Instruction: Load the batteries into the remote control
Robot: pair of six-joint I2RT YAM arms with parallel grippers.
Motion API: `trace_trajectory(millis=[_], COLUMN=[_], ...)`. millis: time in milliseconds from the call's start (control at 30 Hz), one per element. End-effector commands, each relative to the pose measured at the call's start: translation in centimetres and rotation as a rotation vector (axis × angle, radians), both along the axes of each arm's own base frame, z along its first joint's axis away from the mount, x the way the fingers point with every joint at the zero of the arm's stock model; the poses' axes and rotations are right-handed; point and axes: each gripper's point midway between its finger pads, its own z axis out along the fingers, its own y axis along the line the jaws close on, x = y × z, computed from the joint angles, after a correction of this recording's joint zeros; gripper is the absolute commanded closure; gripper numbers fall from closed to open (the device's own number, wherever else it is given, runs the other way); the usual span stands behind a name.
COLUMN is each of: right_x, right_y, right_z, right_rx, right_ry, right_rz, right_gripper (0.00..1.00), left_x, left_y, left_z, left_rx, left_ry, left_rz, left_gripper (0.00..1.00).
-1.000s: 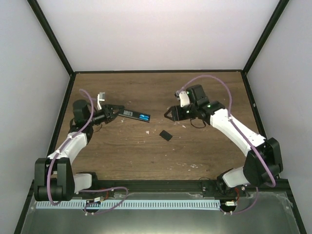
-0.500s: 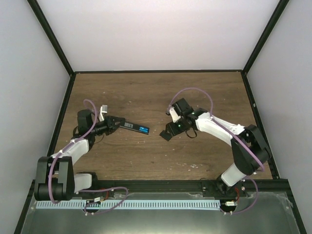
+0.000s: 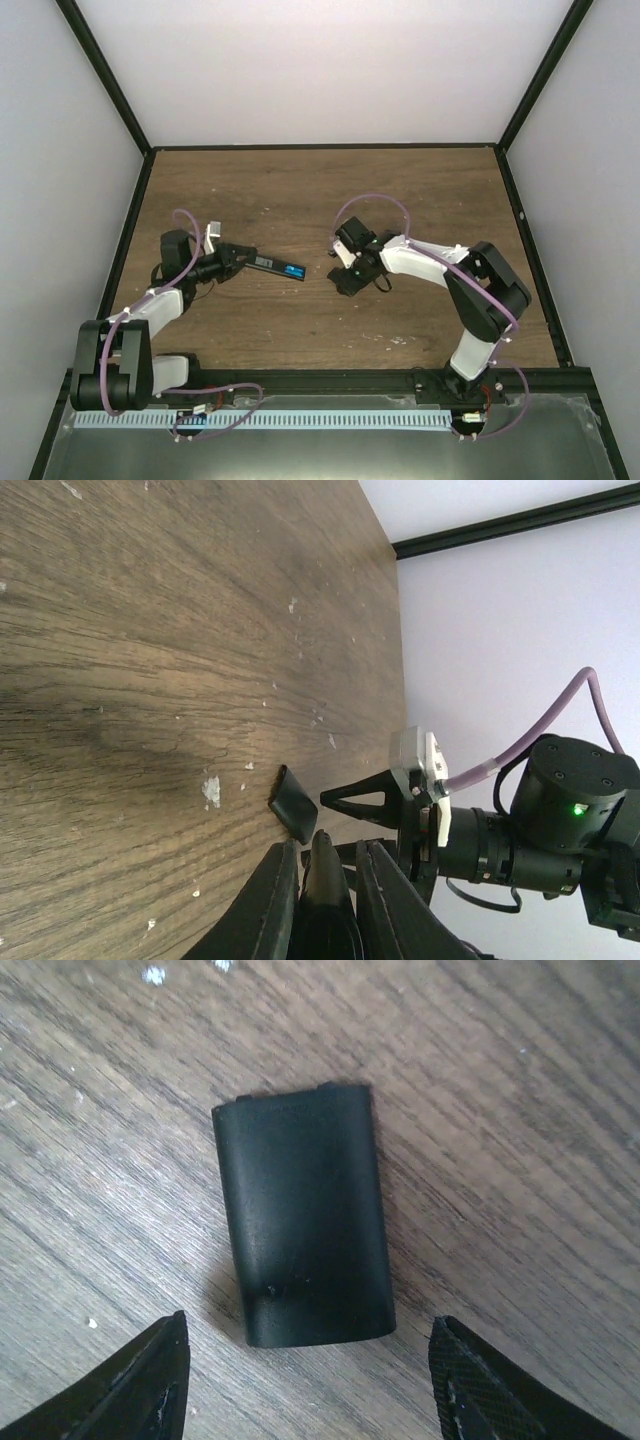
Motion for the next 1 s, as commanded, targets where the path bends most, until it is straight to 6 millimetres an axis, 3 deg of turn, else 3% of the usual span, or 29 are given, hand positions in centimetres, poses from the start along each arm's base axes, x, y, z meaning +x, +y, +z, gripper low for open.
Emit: trace_trajectory(millis=[0, 533, 967], right_x=[0.9, 0.7, 0.3], right_y=[0.6, 0.2, 0.4], right_z=[0.6, -1.0, -1.9], right_rx=[-0.020, -0.077, -0.098], right_ry=[-0.031, 0.003, 0.039], right_rz=[0.035, 0.057, 0.083], right_gripper=[0.42, 0.42, 0.62], left_x=[0.2, 0.4, 0.8], left_y=[0.1, 0.2, 0.1], left_z=[0.5, 0.4, 0.3], left_rx=[0.005, 0.002, 0.002], left_ry=[-0.058, -0.052, -0.044], left_rz=[0.005, 0.015, 0.003], left_gripper=[1.00, 1.00, 1.00])
